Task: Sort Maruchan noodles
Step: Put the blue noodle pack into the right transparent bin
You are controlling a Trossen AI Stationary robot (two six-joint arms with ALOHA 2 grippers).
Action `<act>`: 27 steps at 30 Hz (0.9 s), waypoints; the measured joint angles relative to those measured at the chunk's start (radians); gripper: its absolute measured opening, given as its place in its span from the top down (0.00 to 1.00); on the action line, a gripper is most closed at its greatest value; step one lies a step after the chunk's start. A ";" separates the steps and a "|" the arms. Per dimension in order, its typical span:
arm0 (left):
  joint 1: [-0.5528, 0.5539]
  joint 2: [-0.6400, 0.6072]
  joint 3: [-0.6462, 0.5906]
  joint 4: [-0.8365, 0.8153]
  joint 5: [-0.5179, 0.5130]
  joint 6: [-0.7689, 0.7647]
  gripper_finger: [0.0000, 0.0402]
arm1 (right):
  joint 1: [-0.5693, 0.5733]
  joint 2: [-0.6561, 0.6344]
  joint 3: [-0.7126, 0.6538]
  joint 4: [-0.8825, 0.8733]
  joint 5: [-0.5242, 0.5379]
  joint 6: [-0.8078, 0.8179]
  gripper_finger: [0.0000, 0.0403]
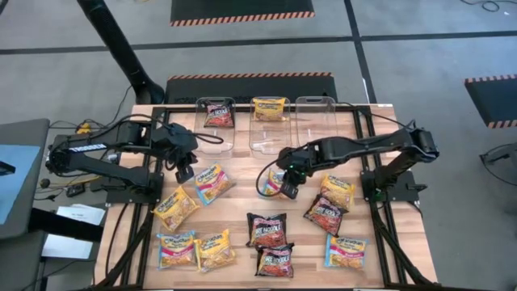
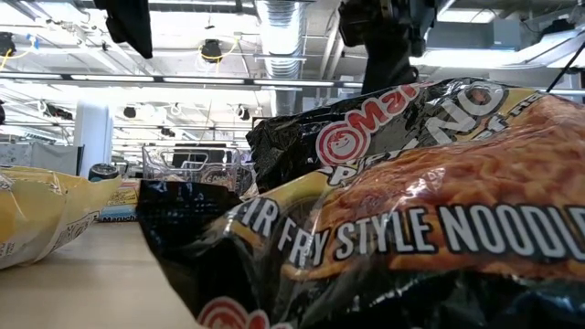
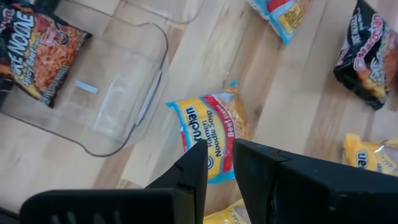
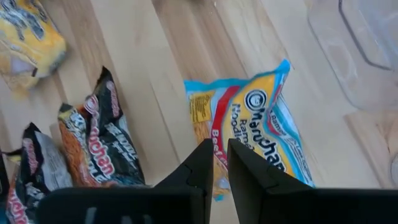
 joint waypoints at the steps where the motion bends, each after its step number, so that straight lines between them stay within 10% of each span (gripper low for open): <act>1: 0.000 0.000 0.000 -0.004 0.000 0.005 0.85 | 0.000 0.000 0.003 -0.001 0.000 0.000 0.82; 27: 0.000 0.000 0.000 -0.010 0.000 0.012 0.85 | -0.002 0.000 0.009 0.015 -0.001 0.042 0.82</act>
